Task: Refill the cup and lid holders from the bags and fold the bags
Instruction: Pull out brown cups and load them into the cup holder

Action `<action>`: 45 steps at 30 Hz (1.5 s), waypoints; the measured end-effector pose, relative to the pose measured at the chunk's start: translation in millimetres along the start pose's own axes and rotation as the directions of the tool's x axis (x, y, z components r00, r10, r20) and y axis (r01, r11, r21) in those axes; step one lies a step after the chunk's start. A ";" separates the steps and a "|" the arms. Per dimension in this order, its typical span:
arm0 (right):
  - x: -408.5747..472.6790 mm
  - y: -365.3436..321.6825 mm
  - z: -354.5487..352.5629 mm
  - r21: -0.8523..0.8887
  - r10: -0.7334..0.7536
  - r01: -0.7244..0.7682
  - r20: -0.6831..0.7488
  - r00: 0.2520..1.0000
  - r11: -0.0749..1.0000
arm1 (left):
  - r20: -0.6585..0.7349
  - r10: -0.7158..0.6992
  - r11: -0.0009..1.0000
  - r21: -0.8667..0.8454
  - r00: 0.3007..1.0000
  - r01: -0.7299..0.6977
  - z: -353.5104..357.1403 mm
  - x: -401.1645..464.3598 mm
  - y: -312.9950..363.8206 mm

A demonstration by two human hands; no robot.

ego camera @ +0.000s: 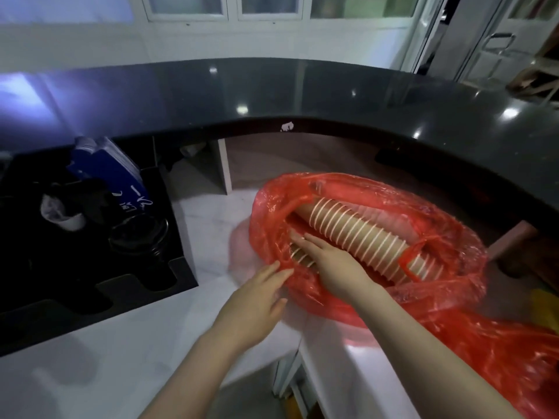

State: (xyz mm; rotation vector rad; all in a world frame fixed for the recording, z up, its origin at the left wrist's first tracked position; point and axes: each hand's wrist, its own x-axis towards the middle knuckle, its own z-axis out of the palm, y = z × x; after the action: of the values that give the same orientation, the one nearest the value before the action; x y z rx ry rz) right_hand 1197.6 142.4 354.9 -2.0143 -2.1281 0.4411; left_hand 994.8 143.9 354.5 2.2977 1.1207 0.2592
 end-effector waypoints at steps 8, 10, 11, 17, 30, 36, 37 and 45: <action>-31.0 18.4 -26.1 0.341 0.186 -0.102 -0.222 0.957 0.934 | -0.053 -0.086 0.994 -0.068 0.995 0.082 -4.5 1.6 -7.1; -41.9 16.7 -35.9 0.485 0.199 -0.051 -0.258 0.945 0.873 | -0.145 -0.117 0.987 -0.126 0.982 0.099 -7.9 3.9 -3.9; -46.4 14.3 -39.4 0.551 0.196 -0.007 -0.285 0.938 0.835 | -0.208 -0.144 0.979 -0.171 0.967 0.109 -10.1 5.6 -0.3; -57.2 -34.1 -47.0 0.671 0.175 0.175 -0.420 0.891 0.720 | -0.055 -0.269 0.480 -0.873 0.962 0.085 -27.2 14.7 42.9; -63.0 -16.9 -53.5 0.543 0.044 0.051 -0.160 0.986 0.838 | -0.061 -0.353 0.158 -0.987 0.934 -0.005 -22.0 15.6 35.1; -55.1 15.6 -60.5 0.517 0.193 -0.024 -0.274 0.942 0.855 | -0.135 -0.441 0.183 -0.981 0.887 -0.059 -21.4 22.3 26.3; -52.0 15.1 -60.8 0.530 0.178 -0.006 -0.275 0.945 0.848 | -0.148 -0.453 0.203 -0.977 0.879 -0.060 -20.9 21.4 25.3; -15.5 -62.2 -39.3 0.824 -0.075 0.132 -0.109 0.991 0.550 | -0.403 -0.428 0.600 -0.796 0.809 -0.079 -36.2 -28.3 3.7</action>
State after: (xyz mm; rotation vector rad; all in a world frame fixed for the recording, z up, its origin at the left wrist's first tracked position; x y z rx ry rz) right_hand 1152.9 128.1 413.8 -1.2894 -1.4911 1.1026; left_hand 964.9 134.8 388.3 1.2855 1.1673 1.1719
